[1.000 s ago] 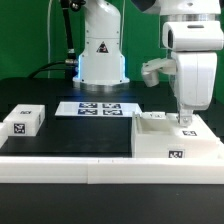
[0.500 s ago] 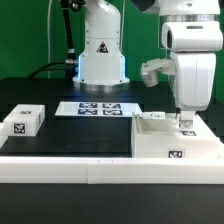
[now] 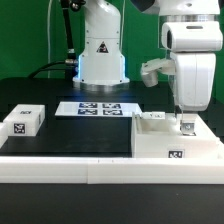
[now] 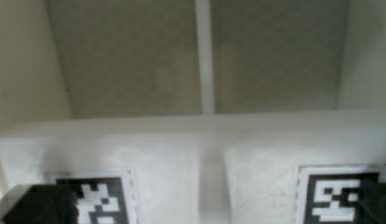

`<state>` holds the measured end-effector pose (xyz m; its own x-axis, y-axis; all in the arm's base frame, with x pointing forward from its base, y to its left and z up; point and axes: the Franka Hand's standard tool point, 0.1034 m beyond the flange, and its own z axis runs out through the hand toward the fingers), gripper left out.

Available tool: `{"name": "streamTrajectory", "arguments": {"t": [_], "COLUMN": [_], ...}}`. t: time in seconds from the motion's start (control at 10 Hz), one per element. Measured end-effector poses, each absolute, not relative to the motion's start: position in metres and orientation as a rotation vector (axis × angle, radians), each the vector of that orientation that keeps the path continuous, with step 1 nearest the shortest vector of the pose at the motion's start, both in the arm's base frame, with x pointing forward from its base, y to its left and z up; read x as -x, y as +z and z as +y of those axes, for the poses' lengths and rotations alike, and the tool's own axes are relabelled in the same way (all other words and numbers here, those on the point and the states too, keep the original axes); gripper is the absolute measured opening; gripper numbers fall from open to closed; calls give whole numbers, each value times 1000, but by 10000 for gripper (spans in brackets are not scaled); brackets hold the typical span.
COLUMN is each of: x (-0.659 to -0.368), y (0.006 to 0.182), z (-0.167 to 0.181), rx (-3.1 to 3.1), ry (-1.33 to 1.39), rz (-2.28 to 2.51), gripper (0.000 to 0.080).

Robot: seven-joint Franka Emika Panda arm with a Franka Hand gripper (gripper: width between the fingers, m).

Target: Assemble cabinet

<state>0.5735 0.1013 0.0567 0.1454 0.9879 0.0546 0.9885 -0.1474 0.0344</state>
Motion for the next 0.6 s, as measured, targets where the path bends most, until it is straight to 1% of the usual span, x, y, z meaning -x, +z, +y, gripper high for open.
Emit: {"name": "streamTrajectory", "arguments": {"t": [0.1,0.3,0.6], "x": [-573,-557,-511], "y": [58,71,78], "z": [100,96,95], "rx": [2372,2393,2417], "ry": [-100,-88,-58], "rz": [-2044,-2032,-2010], "gripper": [797,797,797]}}
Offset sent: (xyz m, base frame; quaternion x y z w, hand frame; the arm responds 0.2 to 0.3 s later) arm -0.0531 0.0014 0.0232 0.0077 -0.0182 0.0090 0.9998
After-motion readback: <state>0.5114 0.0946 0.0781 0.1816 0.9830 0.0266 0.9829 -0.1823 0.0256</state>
